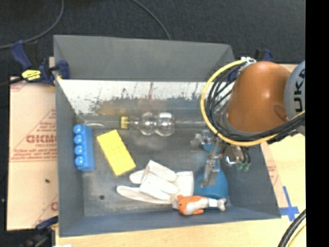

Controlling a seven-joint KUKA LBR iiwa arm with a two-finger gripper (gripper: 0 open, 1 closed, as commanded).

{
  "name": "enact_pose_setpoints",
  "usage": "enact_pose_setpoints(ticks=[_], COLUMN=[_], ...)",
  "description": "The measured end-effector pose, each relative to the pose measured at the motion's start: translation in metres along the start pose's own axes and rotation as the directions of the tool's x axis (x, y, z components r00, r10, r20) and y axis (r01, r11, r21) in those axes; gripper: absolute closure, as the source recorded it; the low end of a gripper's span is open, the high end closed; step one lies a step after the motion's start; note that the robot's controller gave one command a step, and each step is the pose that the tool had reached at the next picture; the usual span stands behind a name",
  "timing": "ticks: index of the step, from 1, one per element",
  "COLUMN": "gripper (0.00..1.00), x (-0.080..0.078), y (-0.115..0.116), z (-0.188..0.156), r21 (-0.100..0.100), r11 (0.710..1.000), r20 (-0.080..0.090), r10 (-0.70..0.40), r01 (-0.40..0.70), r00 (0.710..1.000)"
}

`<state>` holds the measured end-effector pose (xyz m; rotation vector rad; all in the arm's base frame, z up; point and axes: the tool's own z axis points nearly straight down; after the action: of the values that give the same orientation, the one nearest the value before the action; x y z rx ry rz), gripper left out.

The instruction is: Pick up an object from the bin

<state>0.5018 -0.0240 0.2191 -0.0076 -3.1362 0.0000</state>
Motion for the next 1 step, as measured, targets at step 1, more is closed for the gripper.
enact_pose_setpoints(ticks=[1], gripper=[0.00], x=[-0.0007], y=[-0.0001], z=[-0.0041], r21=[0.001], r11=[1.000], r20=[0.007], r10=[-0.001], r01=[0.001], r00=[1.000])
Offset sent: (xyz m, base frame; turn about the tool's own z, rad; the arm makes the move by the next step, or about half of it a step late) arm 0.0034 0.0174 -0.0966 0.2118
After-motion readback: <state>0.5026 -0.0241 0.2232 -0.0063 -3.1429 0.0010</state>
